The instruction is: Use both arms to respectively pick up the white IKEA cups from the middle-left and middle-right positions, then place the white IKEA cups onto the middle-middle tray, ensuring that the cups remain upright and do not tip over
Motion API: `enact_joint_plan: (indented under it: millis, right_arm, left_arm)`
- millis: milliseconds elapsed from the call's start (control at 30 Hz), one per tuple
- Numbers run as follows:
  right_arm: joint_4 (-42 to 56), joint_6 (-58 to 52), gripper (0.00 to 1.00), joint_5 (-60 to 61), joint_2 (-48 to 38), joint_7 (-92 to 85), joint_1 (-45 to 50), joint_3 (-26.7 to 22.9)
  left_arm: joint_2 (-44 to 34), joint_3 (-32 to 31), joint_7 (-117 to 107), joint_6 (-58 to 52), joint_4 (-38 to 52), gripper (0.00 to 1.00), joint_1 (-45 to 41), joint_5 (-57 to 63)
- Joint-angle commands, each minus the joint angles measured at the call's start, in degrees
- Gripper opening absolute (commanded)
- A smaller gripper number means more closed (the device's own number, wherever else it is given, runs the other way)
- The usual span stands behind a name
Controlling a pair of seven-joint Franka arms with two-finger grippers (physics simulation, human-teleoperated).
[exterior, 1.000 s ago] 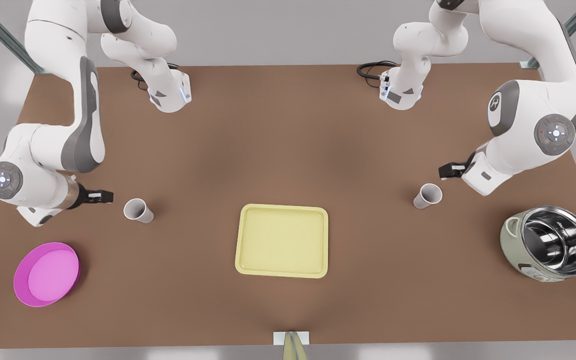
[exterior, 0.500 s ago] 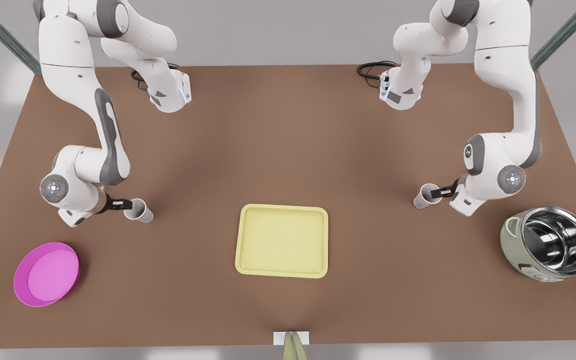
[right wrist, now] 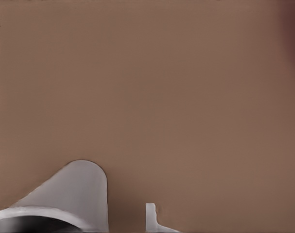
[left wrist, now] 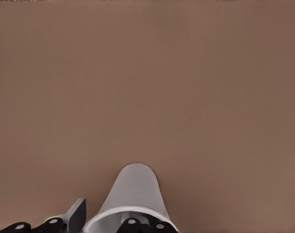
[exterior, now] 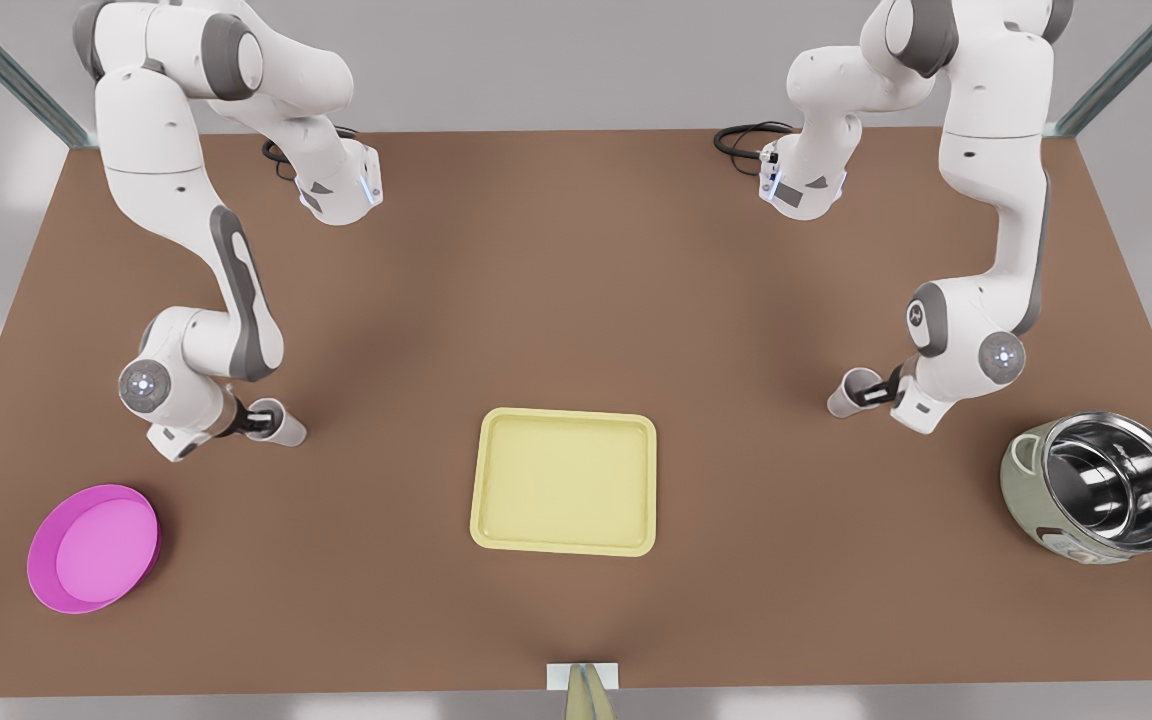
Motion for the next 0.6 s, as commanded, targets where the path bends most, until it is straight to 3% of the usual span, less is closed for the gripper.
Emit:
enact_joint_plan:
  millis: [0,33,100,200,267,333,433,567]
  right_arm:
    - [0.6,1.0,0.21,-0.9,0.3,-2.8,0.5,0.3]
    - [1.1,1.0,0.21,-0.8,0.3,-2.8,1.2,0.5]
    - [2.6,0.9,0.21,-0.8,0.1,-2.0,2.5,0.5]
    - [8.3,0.4,0.21,5.4,1.9,-1.9,2.8,5.0]
    - [16.9,0.4,0.21,8.6,6.4,-1.2,4.9,8.0]
    - [22.6,0.5,0.21,11.7,8.9,5.8,11.2,8.0]
    - [28.2,0.6,0.21,11.6,11.4,19.6,17.8,8.0]
    - [30.5,0.7,0.21,11.4,13.8,27.9,21.9,7.9]
  left_arm:
    - [0.1,0.0,1.9,1.9,0.0,0.3,-0.1,-2.9]
    - [0.1,0.0,1.9,1.9,0.0,0.21,-0.1,-2.9]
    - [0.0,-0.2,1.7,1.6,0.2,0.21,-0.4,-2.9]
    - [0.9,-1.5,1.4,-2.3,3.3,0.21,-0.9,-2.9]
    - [0.9,-4.8,-4.1,-11.6,12.4,0.21,-1.0,-2.8]
    - [2.9,-10.2,-18.6,-11.8,21.6,0.21,-3.0,-2.4]
    - [13.4,-10.2,-46.3,-14.0,36.7,0.21,-14.8,3.2]
    - [26.9,-13.1,-70.3,-16.6,55.8,0.21,-20.6,4.4]
